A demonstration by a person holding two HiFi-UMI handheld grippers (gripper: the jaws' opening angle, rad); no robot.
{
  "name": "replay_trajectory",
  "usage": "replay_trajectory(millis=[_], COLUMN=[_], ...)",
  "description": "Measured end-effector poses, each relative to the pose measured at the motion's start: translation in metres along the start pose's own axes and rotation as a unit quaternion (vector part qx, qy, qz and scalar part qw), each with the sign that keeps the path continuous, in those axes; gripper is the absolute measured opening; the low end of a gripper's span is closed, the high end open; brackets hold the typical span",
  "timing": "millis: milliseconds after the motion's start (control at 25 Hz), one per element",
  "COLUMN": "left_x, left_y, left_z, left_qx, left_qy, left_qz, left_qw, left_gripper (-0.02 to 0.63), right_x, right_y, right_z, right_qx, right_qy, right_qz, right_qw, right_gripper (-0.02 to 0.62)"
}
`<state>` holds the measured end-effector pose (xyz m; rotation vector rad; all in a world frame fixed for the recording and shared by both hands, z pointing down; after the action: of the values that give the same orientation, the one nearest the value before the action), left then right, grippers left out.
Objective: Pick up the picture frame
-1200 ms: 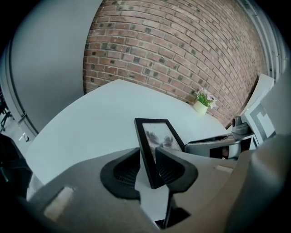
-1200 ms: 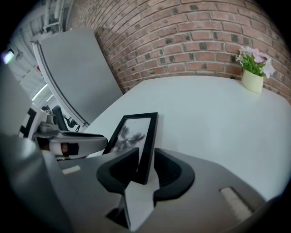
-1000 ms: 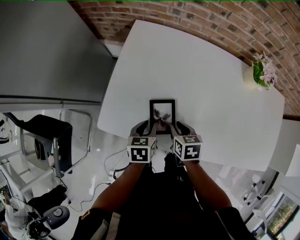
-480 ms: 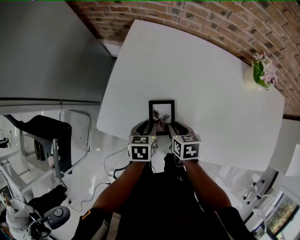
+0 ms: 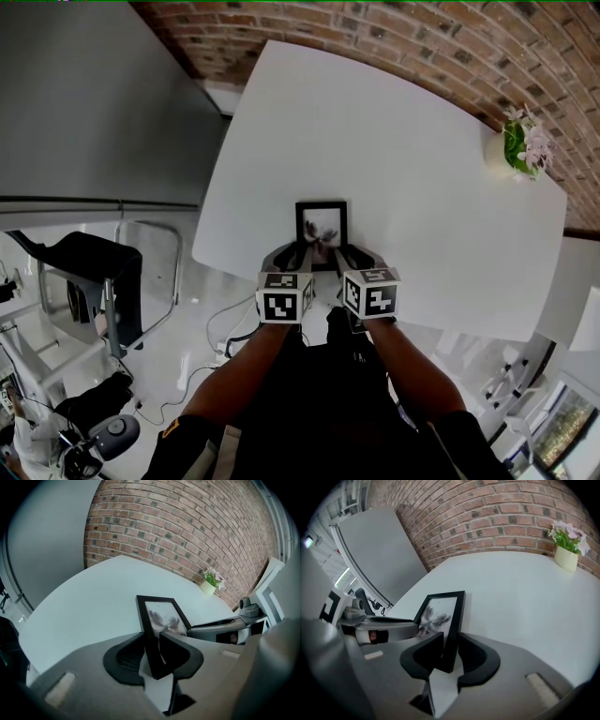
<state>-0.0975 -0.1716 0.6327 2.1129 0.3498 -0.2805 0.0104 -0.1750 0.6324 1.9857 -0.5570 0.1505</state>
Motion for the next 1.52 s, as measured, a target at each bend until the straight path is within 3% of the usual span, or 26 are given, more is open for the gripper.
replay_trajectory(millis=[360, 800, 1120, 1520], left_x=[-0.003, -0.004, -0.006, -0.009], left_y=[-0.019, -0.069, -0.114, -0.163], left_z=[0.009, 0.043, 0.053, 0.04], left_qx=[0.024, 0.1, 0.14, 0.157], left_qy=[-0.011, 0.016, 0.017, 0.034], left_qz=[0.009, 0.015, -0.011, -0.042], left_qw=[0.9996, 0.9947, 0.9899, 0.9861], left_gripper=[0.081, 0.072, 0.072, 0.071], right_x=[-0.013, -0.049, -0.086, -0.127], right_y=[-0.008, -0.051, -0.083, -0.116], right_z=[0.008, 0.04, 0.049, 0.027], right_qx=[0.01, 0.08, 0.125, 0.16], right_qy=[-0.012, -0.019, -0.023, -0.013], right_qz=[-0.004, -0.019, -0.037, -0.064], right_qw=[1.0, 0.996, 0.991, 0.985], right_gripper=[0.094, 0.075, 0.074, 0.074])
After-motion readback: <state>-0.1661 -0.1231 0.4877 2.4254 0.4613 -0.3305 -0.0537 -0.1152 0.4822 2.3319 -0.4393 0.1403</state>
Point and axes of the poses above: the fingertips, and each gripper's own axes: y forward along the fingers, x to its right, z out of its top, the point moved 2 cm from there along -y, backward along the fingers, and after that the axes turned 2 degrees about z, right-handed, at the moved point
